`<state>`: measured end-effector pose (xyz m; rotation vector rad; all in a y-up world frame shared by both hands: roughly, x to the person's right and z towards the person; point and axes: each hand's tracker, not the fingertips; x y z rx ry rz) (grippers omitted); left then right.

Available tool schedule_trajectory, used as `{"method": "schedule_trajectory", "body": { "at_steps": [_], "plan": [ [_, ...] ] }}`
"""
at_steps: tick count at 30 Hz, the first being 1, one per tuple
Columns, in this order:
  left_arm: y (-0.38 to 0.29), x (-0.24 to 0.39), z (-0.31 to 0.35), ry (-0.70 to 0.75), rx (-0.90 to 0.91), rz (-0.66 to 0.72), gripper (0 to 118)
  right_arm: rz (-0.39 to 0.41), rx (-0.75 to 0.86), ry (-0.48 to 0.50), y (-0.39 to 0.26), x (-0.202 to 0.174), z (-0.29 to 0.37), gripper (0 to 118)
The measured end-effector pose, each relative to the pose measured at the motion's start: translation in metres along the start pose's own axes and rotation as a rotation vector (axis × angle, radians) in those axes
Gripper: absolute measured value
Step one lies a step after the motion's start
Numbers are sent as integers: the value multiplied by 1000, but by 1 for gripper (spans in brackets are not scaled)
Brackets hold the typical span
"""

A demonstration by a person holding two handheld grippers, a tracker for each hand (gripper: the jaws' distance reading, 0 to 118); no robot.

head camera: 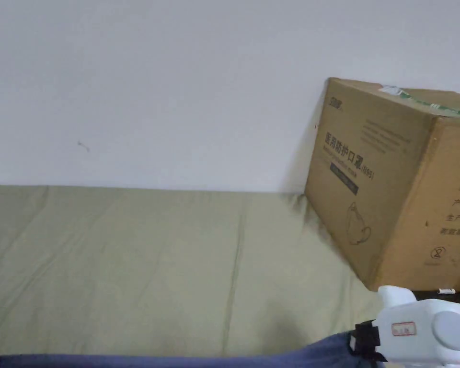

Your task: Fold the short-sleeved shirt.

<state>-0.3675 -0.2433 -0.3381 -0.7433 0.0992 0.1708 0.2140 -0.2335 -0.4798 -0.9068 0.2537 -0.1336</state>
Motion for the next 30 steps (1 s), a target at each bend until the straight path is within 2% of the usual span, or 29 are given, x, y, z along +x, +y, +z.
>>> {"method": "schedule_trajectory", "body": {
  "at_steps": [4, 7, 11, 14, 22, 30],
  "plan": [
    [36, 13, 54, -52, 72, -45, 2, 21, 141, 35, 24, -10, 83, 2],
    [67, 24, 96, -53, 152, -95, 2, 65, 259, 30, 47, -24, 141, 2],
    [113, 32, 136, -61, 242, -97, 2, 78, 356, 12, 86, -42, 194, 2],
    [149, 43, 153, -19, 297, -168, 2, 102, 417, -10, 122, -54, 218, 2],
    [222, 63, 157, -5, 357, -183, 2, 143, 563, -125, 231, -95, 258, 2],
    [306, 74, 122, -2, 427, -124, 2, 200, 667, -260, 322, -120, 255, 2]
  ]
}}
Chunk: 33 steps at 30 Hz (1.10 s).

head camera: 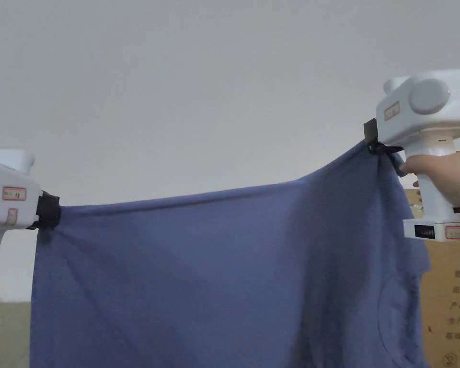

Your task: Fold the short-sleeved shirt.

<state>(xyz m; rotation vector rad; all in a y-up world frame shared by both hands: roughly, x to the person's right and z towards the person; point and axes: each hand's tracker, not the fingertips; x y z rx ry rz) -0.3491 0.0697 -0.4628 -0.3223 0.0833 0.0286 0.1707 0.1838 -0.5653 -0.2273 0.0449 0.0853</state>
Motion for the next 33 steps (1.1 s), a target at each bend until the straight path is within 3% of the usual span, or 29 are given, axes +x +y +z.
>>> {"method": "schedule_trajectory", "body": {
  "at_steps": [9, 16, 21, 23, 25, 31, 33],
  "plan": [
    [69, 1, -74, 90, 131, 3, 2, 88, 123, -119, 39, -27, -67, 2],
    [58, -7, -124, 146, 125, 20, 2, 148, 114, -139, 2, -58, -132, 2],
    [-22, -25, -182, 168, -40, 17, 2, 78, -76, -62, -113, -74, -178, 2],
    [-86, -30, -195, 148, -145, 53, 2, 31, -193, -17, -186, -77, -194, 2],
    [-155, -33, -197, 120, -253, 97, 2, 35, -307, 7, -263, -80, -199, 2],
    [-331, -32, -131, -25, -545, 132, 2, 149, -653, 139, -469, -59, -121, 2],
    [-372, -38, -96, -49, -606, 141, 2, 117, -723, 160, -505, -42, -74, 2]
  ]
}}
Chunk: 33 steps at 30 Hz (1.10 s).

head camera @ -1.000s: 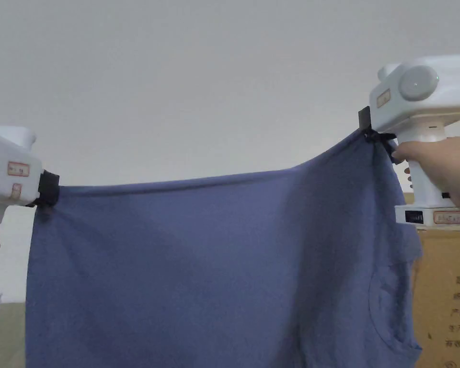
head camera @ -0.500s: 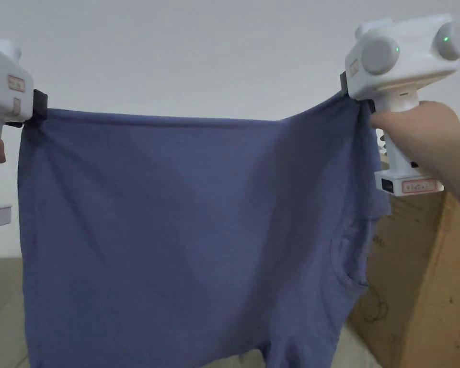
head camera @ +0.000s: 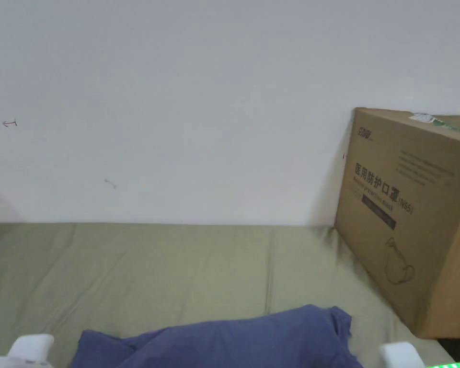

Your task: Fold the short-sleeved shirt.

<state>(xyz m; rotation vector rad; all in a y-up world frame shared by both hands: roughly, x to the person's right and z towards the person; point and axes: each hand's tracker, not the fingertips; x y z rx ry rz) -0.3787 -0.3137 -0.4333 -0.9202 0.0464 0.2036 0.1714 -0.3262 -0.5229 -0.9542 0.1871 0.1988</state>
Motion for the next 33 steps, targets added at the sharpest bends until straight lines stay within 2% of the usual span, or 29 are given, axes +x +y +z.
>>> {"method": "schedule_trajectory", "body": {
  "at_steps": [1, 3, 8, 11, 15, 18, 22, 23, 24, 25, 26, 28, 29, 33],
  "plan": [
    [-25, -4, 7, -19, -33, 2, 2, -38, -32, 38, -32, 4, 17, 2],
    [-67, -10, 27, -6, -56, -21, 2, -64, -60, 85, -79, 13, 44, 2],
    [-148, -14, 83, -46, -104, -62, 2, -37, -130, 136, -168, 32, 112, 2],
    [-177, -12, 104, -60, -123, -83, 2, -61, -150, 153, -200, 35, 137, 2],
    [-205, -10, 116, -72, -153, -95, 2, -47, -192, 157, -223, 36, 143, 2],
    [-215, -10, 118, -58, -184, -138, 2, -84, -294, 209, -232, 36, 134, 2],
    [-216, -9, 116, -57, -194, -168, 3, -70, -318, 183, -233, 30, 126, 2],
    [-216, -9, 116, -53, -191, -171, 8, -75, -328, 175, -231, 28, 123, 2],
    [-215, -9, 115, -56, -195, -172, 22, -82, -338, 170, -229, 27, 121, 13],
    [-213, -10, 115, -59, -208, -163, 30, -96, -351, 168, -228, 28, 119, 13],
    [-213, -12, 115, -50, -228, -159, 30, -120, -364, 167, -225, 28, 120, 20],
    [-215, -17, 119, -62, -252, -138, 93, -153, -386, 165, -222, 30, 121, 93],
    [-218, -20, 124, -105, -252, -89, 112, -162, -376, 173, -221, 31, 129, 112],
    [-214, -23, 150, -165, -178, -2, 112, -219, -270, 188, -206, 28, 154, 113]
  ]
}}
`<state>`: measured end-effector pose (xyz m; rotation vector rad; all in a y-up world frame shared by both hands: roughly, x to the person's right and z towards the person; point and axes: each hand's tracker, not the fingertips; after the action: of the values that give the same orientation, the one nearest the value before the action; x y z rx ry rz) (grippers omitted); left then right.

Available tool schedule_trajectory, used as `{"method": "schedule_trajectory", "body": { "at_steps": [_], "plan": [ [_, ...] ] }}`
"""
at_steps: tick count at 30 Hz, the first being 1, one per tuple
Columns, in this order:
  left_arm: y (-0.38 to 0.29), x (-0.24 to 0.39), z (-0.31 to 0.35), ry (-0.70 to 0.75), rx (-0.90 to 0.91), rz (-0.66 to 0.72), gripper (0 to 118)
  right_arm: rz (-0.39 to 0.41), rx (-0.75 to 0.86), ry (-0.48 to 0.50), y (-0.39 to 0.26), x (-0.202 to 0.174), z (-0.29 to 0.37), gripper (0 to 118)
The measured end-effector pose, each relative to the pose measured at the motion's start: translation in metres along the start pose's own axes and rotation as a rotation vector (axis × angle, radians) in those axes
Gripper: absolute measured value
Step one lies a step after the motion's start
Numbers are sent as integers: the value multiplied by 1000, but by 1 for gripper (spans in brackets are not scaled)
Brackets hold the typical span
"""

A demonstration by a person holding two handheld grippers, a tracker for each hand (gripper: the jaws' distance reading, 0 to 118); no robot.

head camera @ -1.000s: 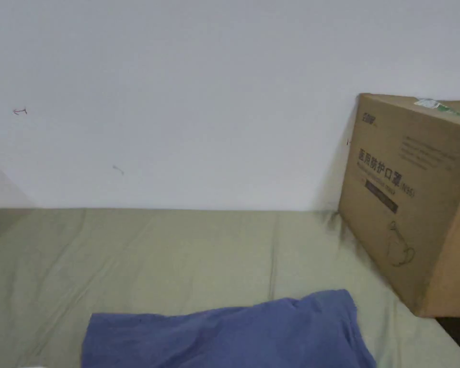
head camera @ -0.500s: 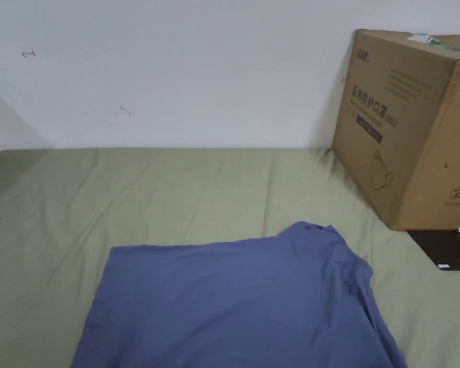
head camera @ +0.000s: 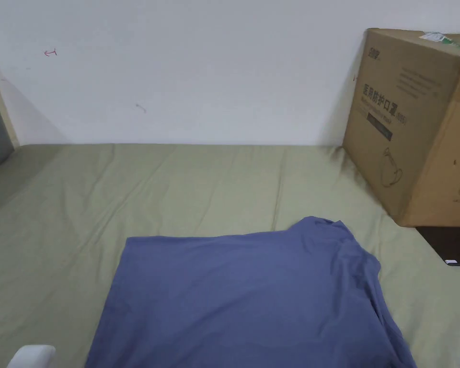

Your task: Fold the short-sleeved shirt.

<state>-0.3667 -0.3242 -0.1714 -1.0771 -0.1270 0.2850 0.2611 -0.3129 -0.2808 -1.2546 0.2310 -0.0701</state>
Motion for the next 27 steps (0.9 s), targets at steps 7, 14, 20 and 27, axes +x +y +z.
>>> {"method": "schedule_trajectory", "body": {
  "at_steps": [7, 14, 20, 27],
  "plan": [
    [4, 50, 97, -16, 539, 129, 106, 11, 626, 177, -11, -62, 92, 100],
    [-16, 89, 136, 124, 790, 9, 0, 41, 989, 183, -19, -117, 136, 7],
    [11, 47, 88, 134, 262, 161, 0, 85, 909, 179, -14, -120, 128, 7],
    [-8, -5, -1, 128, -23, 283, 89, -5, 731, 176, -19, -101, 100, 7]
  ]
}}
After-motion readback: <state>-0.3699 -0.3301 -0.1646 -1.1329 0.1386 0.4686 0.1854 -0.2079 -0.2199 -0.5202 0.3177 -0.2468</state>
